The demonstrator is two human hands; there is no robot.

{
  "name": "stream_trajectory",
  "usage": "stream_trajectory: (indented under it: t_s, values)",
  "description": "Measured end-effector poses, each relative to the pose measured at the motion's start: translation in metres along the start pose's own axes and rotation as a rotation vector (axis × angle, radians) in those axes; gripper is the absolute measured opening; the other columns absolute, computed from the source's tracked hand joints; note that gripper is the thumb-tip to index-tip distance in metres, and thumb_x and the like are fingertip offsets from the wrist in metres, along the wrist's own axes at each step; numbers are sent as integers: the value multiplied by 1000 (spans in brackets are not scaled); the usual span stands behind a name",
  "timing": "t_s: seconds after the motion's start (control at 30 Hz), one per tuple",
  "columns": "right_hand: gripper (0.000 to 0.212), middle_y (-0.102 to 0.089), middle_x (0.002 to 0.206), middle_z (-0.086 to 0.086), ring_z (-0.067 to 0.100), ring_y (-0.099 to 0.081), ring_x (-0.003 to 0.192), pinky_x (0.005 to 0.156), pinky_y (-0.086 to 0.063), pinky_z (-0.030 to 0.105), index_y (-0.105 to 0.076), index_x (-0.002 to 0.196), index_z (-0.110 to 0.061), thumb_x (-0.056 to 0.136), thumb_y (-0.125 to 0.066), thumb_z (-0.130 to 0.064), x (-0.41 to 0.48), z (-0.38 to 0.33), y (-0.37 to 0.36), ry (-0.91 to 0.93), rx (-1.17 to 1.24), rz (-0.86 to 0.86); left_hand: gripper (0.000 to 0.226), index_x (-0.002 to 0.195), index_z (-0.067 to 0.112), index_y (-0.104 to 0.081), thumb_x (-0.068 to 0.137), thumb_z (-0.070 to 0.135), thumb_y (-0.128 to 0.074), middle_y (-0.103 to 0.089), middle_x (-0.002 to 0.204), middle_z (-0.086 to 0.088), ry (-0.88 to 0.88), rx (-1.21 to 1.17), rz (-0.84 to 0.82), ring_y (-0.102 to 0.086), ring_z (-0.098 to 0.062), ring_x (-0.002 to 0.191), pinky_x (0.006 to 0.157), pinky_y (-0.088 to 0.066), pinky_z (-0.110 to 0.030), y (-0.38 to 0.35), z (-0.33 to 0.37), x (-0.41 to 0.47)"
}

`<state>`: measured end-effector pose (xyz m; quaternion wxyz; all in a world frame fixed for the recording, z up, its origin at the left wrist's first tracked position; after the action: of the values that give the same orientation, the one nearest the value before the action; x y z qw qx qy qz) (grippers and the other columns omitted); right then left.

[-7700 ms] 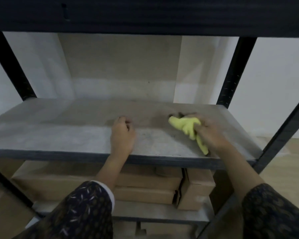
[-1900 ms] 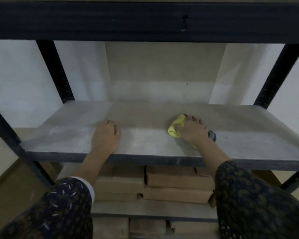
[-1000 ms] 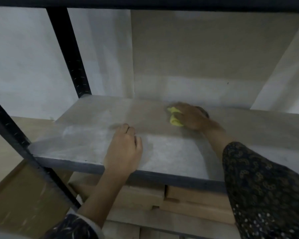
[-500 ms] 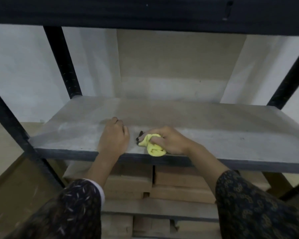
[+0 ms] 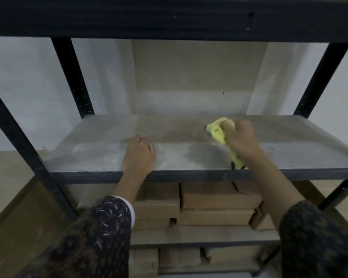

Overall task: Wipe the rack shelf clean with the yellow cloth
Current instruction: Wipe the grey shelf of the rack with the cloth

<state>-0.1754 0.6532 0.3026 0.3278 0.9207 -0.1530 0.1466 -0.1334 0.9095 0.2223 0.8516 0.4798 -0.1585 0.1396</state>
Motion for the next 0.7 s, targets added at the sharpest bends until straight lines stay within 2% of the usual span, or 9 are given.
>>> stream_trajectory:
  t_s: [0.07,0.1,0.13,0.2,0.3,0.43,0.5,0.6,0.7]
  values:
    - [29,-48,63,10,24,-48,72,62,-30,31,-53,81,-3,99,-42,-23,24,15,-8,-108,-95,29,31,91,-10,-60,94,14,-39,-54,105,-23,-15,7,-2,-56,-39,88,82,-50,-44,-2,-3,0]
    - [27,-56,73,14,29,-53,81,67,-30,28,-56,89,-2,100,-40,-21,32,24,-19,-149,-122,-2,33,94,-9,-60,94,16,-38,-54,109,-22,-15,16,0,-55,-38,90,82,-50,-44,-3,-4,1]
    - [30,-63,91,21,34,-57,92,71,-32,28,-60,101,1,101,-39,-19,38,33,-30,-184,-141,-16,35,97,-8,-60,95,18,-37,-53,113,-20,-8,24,0,-55,-38,92,83,-50,-44,-3,-4,1]
    - [33,-61,118,27,38,-57,102,77,-38,33,-58,119,4,100,-39,-16,44,43,-49,-226,-168,-8,35,101,-7,-60,95,19,-37,-52,117,-19,5,38,-2,-55,-39,96,85,-50,-44,-5,-4,2]
    - [35,-58,125,24,38,-57,107,83,-43,36,-50,130,0,100,-39,-13,60,39,-76,-219,-299,-65,34,101,-4,-60,94,20,-37,-52,117,-18,6,47,9,-55,-39,99,86,-50,-47,-8,-6,1]
    - [33,-53,133,19,37,-53,117,94,-41,36,-49,130,-2,101,-35,-10,79,25,-102,-150,-422,-223,36,98,-5,-60,92,21,-35,-53,118,-19,9,29,32,-55,-38,98,83,-51,-47,-13,-10,3]
    - [31,-60,128,14,34,-57,114,94,-45,36,-59,122,-9,97,-41,-9,84,29,-108,-58,-356,-311,38,97,-5,-60,91,22,-35,-53,118,-18,17,27,37,-55,-38,98,83,-51,-47,-14,-10,5]
    - [27,-65,121,-3,18,-59,110,96,-46,32,-71,111,-20,92,-51,-15,76,30,-100,26,-113,-424,36,100,-4,-60,91,22,-37,-53,117,-18,17,34,29,-54,-38,99,85,-50,-47,-13,-8,5]
    - [35,-53,132,-3,16,-47,125,100,-34,24,-58,129,-15,97,-51,-25,54,22,-90,65,-146,-552,34,102,-4,-59,92,21,-38,-52,118,-17,24,43,12,-52,-38,103,87,-49,-47,-12,-8,5]
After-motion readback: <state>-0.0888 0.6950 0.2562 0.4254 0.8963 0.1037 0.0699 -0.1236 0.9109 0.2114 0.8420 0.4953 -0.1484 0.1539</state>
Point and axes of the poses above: each hand's wrist, its own x-axis towards the middle knuckle, its own y-axis out of the back of the hand, z = x × y, the point moved 2 cm from there along x, towards the middle knuckle
